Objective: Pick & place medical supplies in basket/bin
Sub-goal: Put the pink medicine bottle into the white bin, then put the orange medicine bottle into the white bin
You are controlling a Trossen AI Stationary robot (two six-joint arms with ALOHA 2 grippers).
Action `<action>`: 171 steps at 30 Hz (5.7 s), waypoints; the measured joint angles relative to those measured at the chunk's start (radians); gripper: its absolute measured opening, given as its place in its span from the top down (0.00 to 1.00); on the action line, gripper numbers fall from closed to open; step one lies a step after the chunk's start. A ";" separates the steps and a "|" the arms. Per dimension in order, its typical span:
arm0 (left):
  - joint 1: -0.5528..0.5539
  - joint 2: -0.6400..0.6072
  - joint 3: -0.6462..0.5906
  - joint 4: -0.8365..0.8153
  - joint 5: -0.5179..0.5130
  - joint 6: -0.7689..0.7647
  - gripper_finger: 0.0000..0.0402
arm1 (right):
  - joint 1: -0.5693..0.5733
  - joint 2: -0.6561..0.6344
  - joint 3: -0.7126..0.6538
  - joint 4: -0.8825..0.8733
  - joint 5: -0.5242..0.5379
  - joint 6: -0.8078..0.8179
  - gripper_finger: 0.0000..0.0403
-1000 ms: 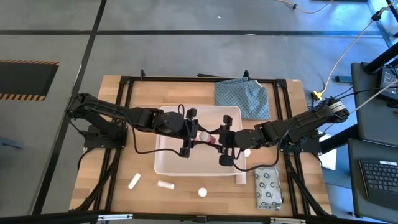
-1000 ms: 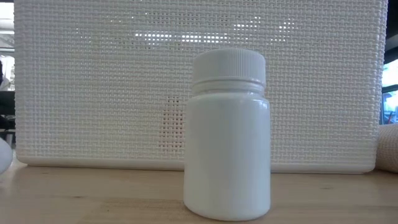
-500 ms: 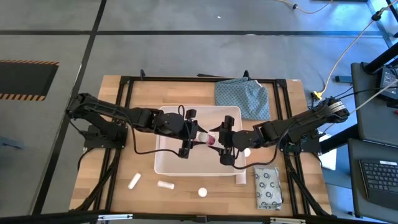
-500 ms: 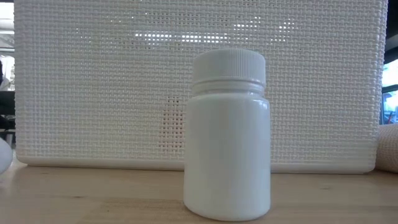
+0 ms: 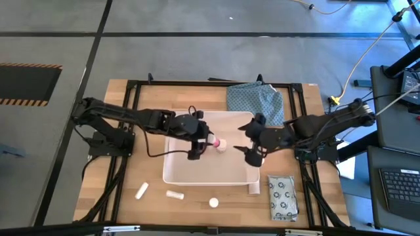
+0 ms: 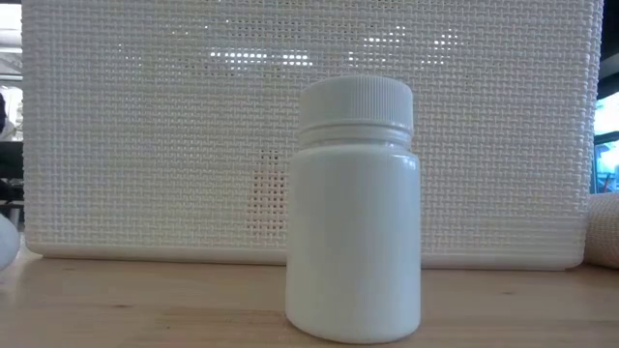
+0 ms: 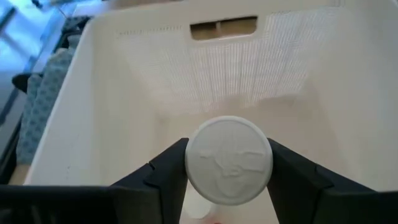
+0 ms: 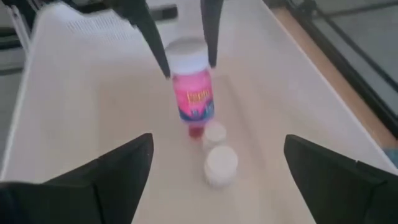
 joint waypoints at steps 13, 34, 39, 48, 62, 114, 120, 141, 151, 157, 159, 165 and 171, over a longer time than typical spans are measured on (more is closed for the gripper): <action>0.049 0.199 0.001 0.038 0.137 0.080 0.55 | 0.000 -0.019 0.000 -0.174 0.073 0.140 0.10; 0.034 0.352 0.000 0.065 0.103 0.128 0.55 | 0.001 -0.019 0.000 -0.189 0.076 0.143 0.10; 0.034 0.366 0.000 0.065 0.103 0.113 0.54 | 0.001 -0.019 0.000 -0.190 0.076 0.143 0.10; 0.031 0.376 0.000 0.077 0.104 0.088 0.50 | 0.002 -0.018 0.000 -0.198 0.075 0.144 0.10; 0.031 0.376 0.000 0.072 0.097 0.088 0.45 | 0.004 -0.018 0.000 -0.224 0.073 0.170 0.10; 0.031 -0.268 0.000 -0.199 -0.224 0.012 0.44 | 0.181 -0.018 0.001 -0.487 -0.064 0.475 0.10; 0.031 -0.280 0.000 -0.213 -0.248 0.009 0.44 | 0.253 -0.024 0.004 -0.600 -0.051 0.635 0.10; 0.031 -0.257 0.000 -0.245 -0.265 -0.001 0.44 | 0.410 -0.022 0.122 -0.847 -0.012 0.778 0.10; 0.031 -0.257 0.000 -0.245 -0.265 -0.008 0.44 | 0.423 -0.020 -0.170 -0.469 -0.042 0.726 0.10; 0.031 -0.257 0.000 -0.244 -0.265 -0.009 0.44 | 0.396 -0.020 -0.266 -0.257 -0.041 0.638 0.10; 0.031 -0.257 0.000 -0.244 -0.265 -0.009 0.44 | 0.383 -0.020 -0.279 -0.207 -0.041 0.615 0.10; 0.031 -0.257 0.000 -0.244 -0.265 -0.009 0.44 | 0.345 -0.020 -0.287 -0.187 -0.040 0.580 0.10; 0.031 -0.257 0.000 -0.245 -0.265 -0.009 0.44 | 0.294 -0.020 -0.287 -0.271 -0.043 0.665 0.10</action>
